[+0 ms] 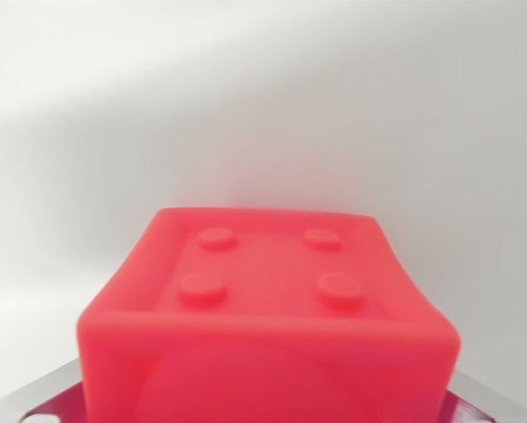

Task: Destack cube

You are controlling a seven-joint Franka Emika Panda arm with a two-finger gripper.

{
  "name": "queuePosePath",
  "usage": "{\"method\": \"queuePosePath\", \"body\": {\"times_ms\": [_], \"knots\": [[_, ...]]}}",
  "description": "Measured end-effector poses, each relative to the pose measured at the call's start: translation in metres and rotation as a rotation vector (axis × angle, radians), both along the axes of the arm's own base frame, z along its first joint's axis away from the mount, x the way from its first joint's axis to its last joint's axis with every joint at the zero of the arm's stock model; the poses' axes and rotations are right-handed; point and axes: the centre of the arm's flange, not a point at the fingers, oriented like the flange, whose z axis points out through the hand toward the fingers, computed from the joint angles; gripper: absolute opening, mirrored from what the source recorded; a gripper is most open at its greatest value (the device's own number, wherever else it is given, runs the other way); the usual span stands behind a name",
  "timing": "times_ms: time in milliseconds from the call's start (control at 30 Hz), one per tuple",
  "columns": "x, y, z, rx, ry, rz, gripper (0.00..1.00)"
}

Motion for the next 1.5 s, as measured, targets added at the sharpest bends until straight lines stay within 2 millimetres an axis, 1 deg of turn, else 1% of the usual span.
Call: {"method": "queuePosePath", "body": {"times_ms": [433, 467, 1500], "knots": [[0.0000, -0.0001, -0.0071, 0.000, -0.001, 0.000, 0.00], [0.0000, -0.0001, -0.0070, 0.000, -0.001, 0.000, 1.00], [0.0001, -0.0001, -0.0070, 0.000, -0.001, 0.000, 1.00]]}}
